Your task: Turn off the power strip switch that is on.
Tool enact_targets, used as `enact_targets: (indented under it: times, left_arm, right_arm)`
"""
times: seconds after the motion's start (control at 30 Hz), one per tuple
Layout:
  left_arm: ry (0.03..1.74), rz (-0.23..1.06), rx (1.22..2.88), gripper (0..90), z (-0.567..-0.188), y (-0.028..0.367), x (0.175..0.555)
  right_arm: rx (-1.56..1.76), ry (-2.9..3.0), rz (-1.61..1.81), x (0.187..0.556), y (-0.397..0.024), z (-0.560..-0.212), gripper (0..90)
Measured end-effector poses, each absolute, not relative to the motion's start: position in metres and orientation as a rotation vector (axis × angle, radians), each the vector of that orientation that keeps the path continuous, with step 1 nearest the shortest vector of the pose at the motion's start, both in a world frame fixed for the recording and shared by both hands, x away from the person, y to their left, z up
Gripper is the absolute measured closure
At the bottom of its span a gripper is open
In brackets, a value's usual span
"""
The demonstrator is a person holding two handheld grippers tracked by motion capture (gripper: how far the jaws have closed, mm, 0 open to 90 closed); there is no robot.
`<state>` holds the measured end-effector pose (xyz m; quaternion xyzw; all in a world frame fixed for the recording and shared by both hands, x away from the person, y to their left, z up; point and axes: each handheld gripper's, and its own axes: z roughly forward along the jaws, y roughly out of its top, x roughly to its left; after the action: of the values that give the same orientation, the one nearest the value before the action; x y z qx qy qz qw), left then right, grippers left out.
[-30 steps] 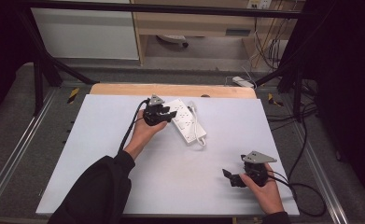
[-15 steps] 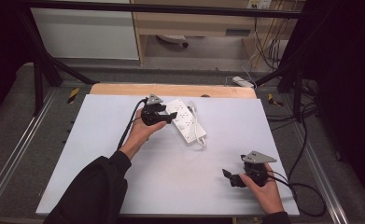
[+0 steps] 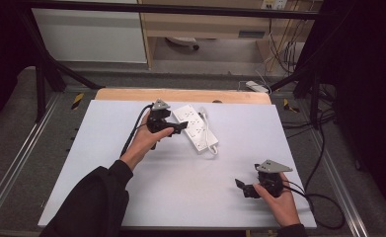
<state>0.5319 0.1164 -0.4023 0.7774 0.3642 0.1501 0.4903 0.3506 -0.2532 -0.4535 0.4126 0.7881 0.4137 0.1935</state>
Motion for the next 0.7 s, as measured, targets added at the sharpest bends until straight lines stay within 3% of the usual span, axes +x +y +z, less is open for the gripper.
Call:
enact_targets:
  times: [0.2, 0.7]
  left_arm:
    - [0.932, 0.356, 1.884, 8.0, -0.392, 0.122, 0.527]
    - [0.865, 0.402, 1.910, 7.8, -0.359, 0.139, 0.491]
  right_arm:
    - [1.157, 2.208, 1.162, 0.351, -0.253, -0.453, 3.7]
    - [1.155, 2.205, 1.177, 0.351, -0.253, -0.453, 3.7]
